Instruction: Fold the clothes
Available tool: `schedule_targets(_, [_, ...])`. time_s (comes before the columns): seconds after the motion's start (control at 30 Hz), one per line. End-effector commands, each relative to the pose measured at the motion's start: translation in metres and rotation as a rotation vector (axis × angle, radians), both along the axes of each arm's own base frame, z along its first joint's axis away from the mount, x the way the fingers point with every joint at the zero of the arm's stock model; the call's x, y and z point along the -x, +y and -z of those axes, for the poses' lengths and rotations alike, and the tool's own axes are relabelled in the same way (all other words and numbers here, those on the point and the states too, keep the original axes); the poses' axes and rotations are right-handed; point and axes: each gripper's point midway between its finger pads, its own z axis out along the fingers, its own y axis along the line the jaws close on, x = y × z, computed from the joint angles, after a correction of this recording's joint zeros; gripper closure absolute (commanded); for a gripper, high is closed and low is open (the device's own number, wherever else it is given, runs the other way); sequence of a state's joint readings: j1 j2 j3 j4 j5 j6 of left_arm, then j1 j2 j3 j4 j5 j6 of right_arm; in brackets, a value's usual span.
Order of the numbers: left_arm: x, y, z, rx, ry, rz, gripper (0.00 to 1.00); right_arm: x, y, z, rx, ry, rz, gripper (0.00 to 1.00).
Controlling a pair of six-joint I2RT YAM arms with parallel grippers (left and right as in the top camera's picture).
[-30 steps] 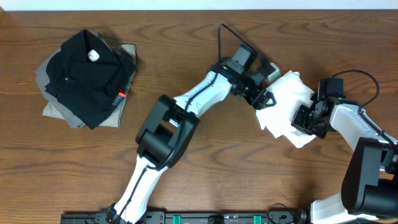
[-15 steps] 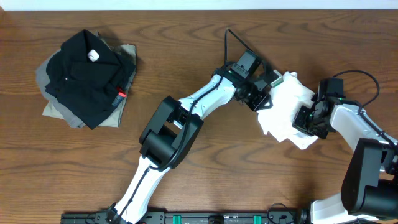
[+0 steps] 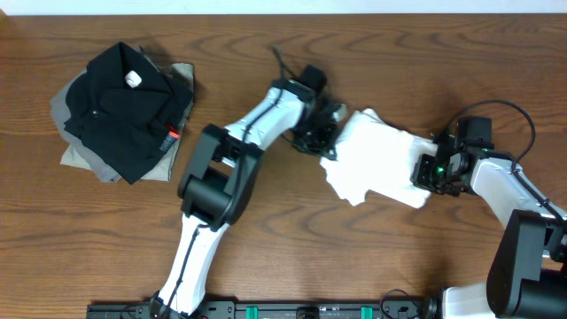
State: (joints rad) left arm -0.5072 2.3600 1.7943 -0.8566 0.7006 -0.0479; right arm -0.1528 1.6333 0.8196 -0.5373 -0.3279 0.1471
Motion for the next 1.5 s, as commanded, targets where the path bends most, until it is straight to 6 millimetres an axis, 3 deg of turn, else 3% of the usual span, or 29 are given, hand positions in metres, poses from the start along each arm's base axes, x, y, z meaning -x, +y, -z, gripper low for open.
schedule_targets(0.0, [-0.003,0.008,0.003,-0.062,-0.003,-0.039,0.73,-0.001,0.013,-0.008,-0.080,-0.045,-0.058,0.83])
schedule_targets(0.07, [-0.001,0.004,0.001,-0.058,-0.008,-0.032,0.77,-0.005,0.016,-0.011,-0.095,-0.067,-0.067,0.83])
schedule_targets(0.1, [0.000,0.003,0.001,-0.062,-0.002,-0.036,0.90,-0.008,0.021,-0.014,-0.123,-0.090,-0.098,0.83])
schedule_targets(0.13, [0.003,0.003,-0.001,-0.073,0.019,-0.057,0.94,-0.009,0.026,-0.017,-0.149,-0.111,-0.120,0.82])
schedule_targets(0.4, [0.022,-0.003,-0.003,-0.110,0.082,-0.068,0.94,-0.023,0.026,-0.021,-0.144,-0.174,-0.127,0.75])
schedule_targets(0.57, [0.050,-0.019,-0.004,-0.136,0.117,-0.014,0.94,-0.032,0.024,-0.023,-0.134,-0.203,-0.110,0.68])
schedule_targets(0.7, [0.062,-0.032,-0.003,-0.144,0.098,0.026,0.92,-0.031,0.026,-0.024,-0.145,-0.204,-0.113,0.59])
schedule_targets(0.8, [0.062,-0.034,-0.006,-0.138,0.089,0.030,0.89,-0.030,0.038,-0.030,-0.198,-0.230,-0.170,0.48])
schedule_targets(0.9, [0.060,-0.036,-0.014,-0.124,0.071,0.029,0.89,-0.031,0.038,-0.027,-0.174,-0.228,-0.176,0.44])
schedule_targets(1.03, [0.053,-0.039,-0.029,-0.104,0.015,0.027,0.86,-0.031,0.041,-0.018,-0.140,-0.208,-0.190,0.48])
schedule_targets(1.2, [0.027,-0.015,-0.043,-0.191,-0.118,-0.023,0.83,-0.015,0.041,0.004,-0.105,-0.102,-0.193,0.49])
schedule_targets(1.23, [0.020,-0.009,-0.049,-0.198,-0.140,-0.040,0.78,-0.012,0.043,0.006,-0.109,-0.086,-0.198,0.50])
schedule_targets(1.33, [0.001,0.012,-0.064,-0.232,-0.203,-0.094,0.72,-0.010,0.051,0.004,-0.142,-0.105,-0.252,0.59])
schedule_targets(1.47, [-0.015,0.036,-0.081,-0.245,-0.249,-0.133,0.66,-0.019,0.061,-0.007,-0.208,-0.168,-0.274,0.78])
